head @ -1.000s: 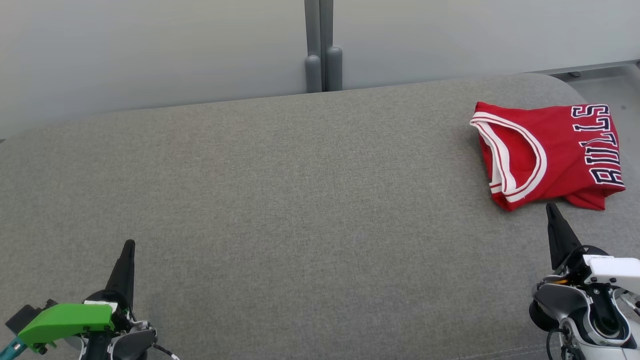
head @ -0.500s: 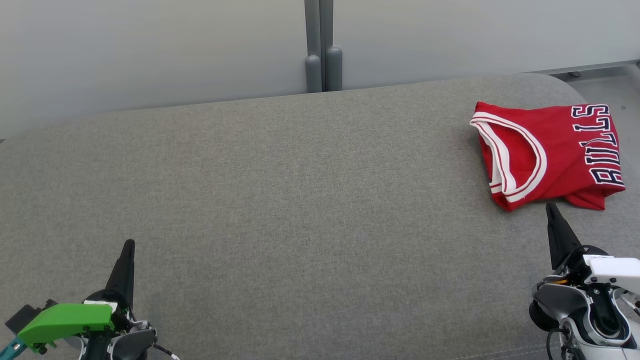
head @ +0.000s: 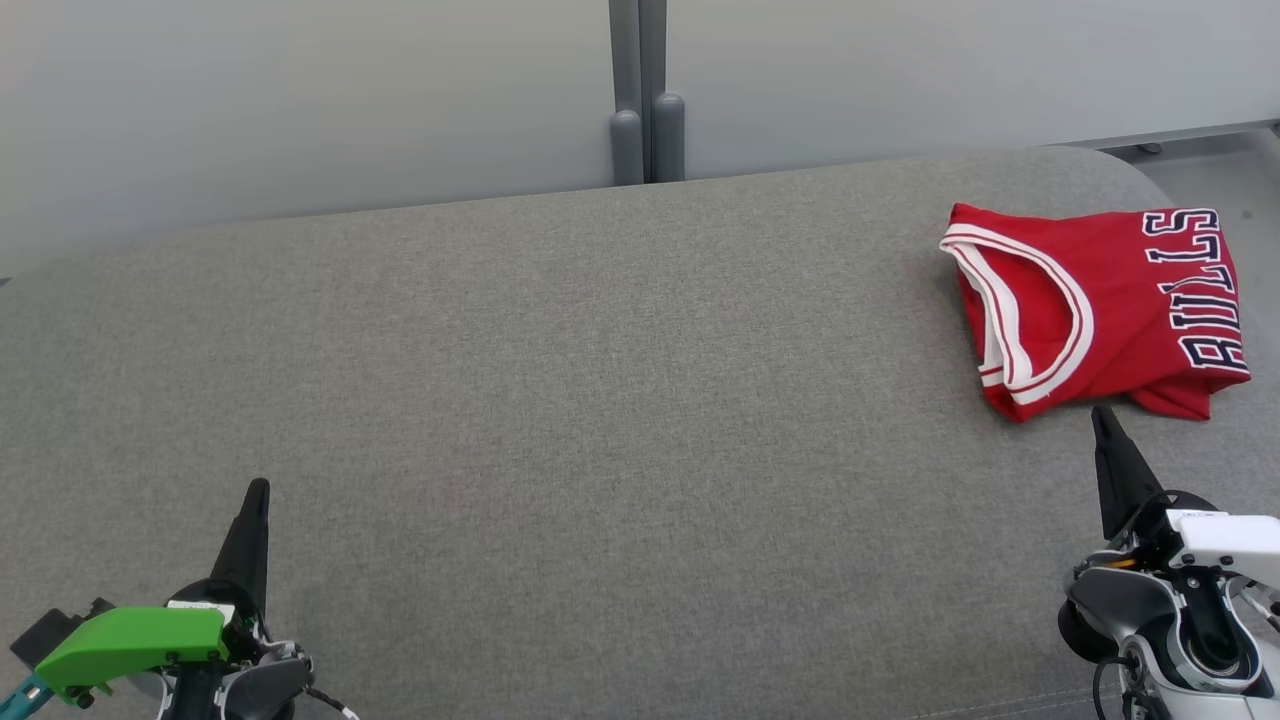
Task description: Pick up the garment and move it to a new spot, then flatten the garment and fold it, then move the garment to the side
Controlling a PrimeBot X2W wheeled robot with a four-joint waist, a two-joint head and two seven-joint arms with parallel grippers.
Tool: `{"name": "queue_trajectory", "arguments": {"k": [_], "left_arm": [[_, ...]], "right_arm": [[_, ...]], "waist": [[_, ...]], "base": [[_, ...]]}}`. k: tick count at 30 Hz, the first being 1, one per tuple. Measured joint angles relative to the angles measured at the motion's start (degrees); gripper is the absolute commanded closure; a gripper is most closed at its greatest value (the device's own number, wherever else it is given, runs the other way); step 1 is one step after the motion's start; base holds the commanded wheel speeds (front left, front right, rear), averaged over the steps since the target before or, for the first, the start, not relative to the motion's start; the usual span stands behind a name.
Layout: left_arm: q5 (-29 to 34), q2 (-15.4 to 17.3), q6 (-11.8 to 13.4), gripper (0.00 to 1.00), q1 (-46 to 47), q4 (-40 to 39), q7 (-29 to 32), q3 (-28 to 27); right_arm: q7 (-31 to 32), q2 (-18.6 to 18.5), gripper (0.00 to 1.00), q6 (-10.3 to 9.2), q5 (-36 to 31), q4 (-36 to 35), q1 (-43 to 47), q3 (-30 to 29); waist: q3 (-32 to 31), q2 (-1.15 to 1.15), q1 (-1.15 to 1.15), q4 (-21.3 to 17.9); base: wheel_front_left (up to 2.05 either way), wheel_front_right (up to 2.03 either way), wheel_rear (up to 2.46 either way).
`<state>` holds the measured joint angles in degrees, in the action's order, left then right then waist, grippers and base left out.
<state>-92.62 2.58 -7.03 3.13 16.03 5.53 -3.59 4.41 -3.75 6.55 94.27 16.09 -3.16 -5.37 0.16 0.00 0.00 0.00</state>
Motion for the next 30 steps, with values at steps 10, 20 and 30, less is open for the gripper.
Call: {"name": "queue_trajectory", "arguments": {"k": [10,20,30], "left_arm": [[0.0,-0.01,0.0,1.0,0.0,-0.07,0.01,-0.01],[0.0,-0.01,0.0,1.0,0.0,-0.1,0.02,-0.02],[0.0,-0.01,-0.01,1.0,0.0,-0.12,0.04,-0.04]], "right_arm": [[0.0,0.02,1.0,0.0,-0.01,-0.01,0.0,-0.04],[0.0,0.04,1.0,0.01,-0.01,-0.02,0.0,-0.07],[0.01,0.07,1.0,0.0,-0.01,-0.02,0.0,-0.11]], "waist": [[0.0,0.0,0.0,0.0],[0.0,0.0,0.0,0.0],[0.01,0.0,0.0,0.0]], "base": [[0.0,0.0,0.0],[0.0,0.0,0.0],[0.0,0.0,0.0]]}}
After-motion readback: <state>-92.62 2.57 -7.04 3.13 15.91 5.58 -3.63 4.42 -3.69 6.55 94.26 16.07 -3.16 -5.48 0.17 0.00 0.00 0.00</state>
